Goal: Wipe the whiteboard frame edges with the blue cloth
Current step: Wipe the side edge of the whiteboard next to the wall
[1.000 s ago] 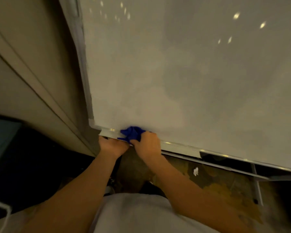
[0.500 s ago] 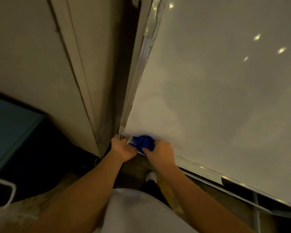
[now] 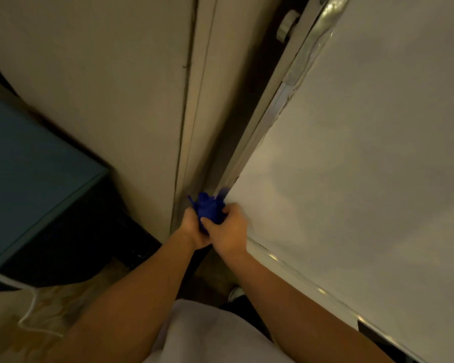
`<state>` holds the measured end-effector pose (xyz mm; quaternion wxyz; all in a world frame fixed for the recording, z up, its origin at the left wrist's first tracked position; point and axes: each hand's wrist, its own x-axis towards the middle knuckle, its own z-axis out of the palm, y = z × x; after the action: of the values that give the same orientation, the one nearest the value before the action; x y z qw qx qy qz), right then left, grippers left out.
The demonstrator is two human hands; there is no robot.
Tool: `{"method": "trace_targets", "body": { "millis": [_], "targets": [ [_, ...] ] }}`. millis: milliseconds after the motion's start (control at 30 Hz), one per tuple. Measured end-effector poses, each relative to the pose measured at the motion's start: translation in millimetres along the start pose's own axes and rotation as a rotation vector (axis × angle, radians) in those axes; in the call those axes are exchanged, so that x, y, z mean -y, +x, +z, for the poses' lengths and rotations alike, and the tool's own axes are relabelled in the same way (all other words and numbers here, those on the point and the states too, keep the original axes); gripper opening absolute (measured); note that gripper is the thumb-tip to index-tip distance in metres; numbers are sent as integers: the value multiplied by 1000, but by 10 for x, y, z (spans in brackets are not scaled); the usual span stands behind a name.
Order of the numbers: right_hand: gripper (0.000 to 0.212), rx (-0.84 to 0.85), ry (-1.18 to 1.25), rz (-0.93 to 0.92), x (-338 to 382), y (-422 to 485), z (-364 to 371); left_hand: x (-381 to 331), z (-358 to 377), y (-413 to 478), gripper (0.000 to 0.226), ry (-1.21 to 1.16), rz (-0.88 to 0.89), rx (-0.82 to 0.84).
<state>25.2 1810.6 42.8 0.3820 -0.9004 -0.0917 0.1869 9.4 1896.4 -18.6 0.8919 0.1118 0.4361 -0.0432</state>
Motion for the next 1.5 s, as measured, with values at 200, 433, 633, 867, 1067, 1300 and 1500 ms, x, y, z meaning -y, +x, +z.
{"method": "trace_targets", "body": {
  "millis": [200,433,633,867,1067,1300,1500],
  "targets": [
    [65,114,-934,-890,-17,41,-127,-41,-7,-196,31,316,143,-49],
    [38,151,-1245,-1338,279,251,-283,-87,58,-225,56,-220,-65,178],
    [67,381,-1469,-1011,-38,186,-246,-175,-106,-19,79,-48,-88,225],
    [46,325,-1471,-1206,217,257,-391,-138,-158,85,73,-35,-98,154],
    [40,5,-1421,-1123,642,340,-820,-177,45,73,77,132,-32,68],
    [41,98,-1635,-1084,669,243,-786,-180,276,-71,61,500,97,32],
    [66,-255,-1407,-1112,1040,500,-1485,-343,625,-201,79,766,241,-126]
  ]
}}
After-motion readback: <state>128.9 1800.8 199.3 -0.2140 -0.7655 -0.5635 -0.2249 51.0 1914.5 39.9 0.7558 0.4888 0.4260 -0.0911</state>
